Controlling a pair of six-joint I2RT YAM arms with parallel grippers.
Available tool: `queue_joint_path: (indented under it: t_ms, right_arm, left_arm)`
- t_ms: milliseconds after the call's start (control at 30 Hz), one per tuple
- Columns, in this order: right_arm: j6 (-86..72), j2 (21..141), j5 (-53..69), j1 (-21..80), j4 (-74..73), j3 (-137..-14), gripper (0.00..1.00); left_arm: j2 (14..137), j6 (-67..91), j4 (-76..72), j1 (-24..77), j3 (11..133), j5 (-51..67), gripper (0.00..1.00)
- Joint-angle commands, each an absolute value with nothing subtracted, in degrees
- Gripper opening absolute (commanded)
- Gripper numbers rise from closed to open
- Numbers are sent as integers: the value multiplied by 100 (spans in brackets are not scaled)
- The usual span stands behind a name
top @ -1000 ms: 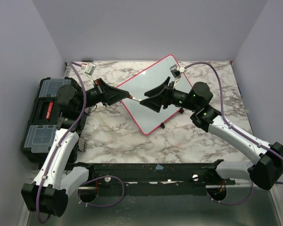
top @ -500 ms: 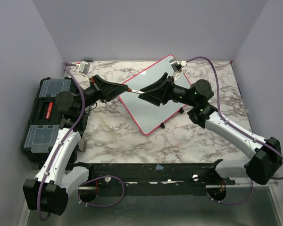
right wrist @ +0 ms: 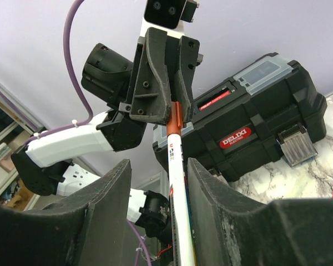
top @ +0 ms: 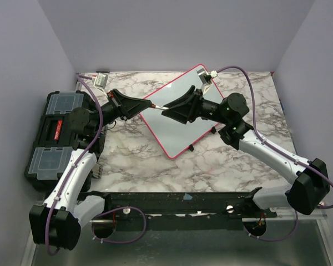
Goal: Write a sentence on the whiteboard
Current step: Open the pen cap from the whiteboard marker.
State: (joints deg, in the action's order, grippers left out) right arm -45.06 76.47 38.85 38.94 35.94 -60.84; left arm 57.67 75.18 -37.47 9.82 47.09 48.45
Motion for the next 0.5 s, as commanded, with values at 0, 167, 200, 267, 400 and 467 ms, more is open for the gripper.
queue_joint_path:
  t_ms: [0, 167, 200, 267, 400, 467]
  right_arm:
    - [-4574, 7750, 4060, 3907, 3820, -6275, 46]
    - [-4614, 7787, 4069, 3911, 3880, -6275, 44]
    - [-4614, 7792, 4069, 3911, 3877, -6275, 43]
    - [-4610, 7795, 4077, 3911, 3868, -6285, 41]
    - [-4635, 7813, 4087, 3909, 3875, -6268, 40]
    - [-4662, 7822, 4080, 3911, 3917, -6251, 39]
  left_arm:
    - [5744, 7455, -3981, 993, 4608, 4680, 0]
    - [5774, 7375, -3937, 1041, 4632, 4638, 0]
    - [5783, 7366, -3929, 1054, 4634, 4637, 0]
    - [5805, 7331, -3894, 1072, 4643, 4632, 0]
    - [5818, 7246, -3818, 1122, 4674, 4633, 0]
    - [5810, 7195, -3748, 1138, 4680, 4622, 0]
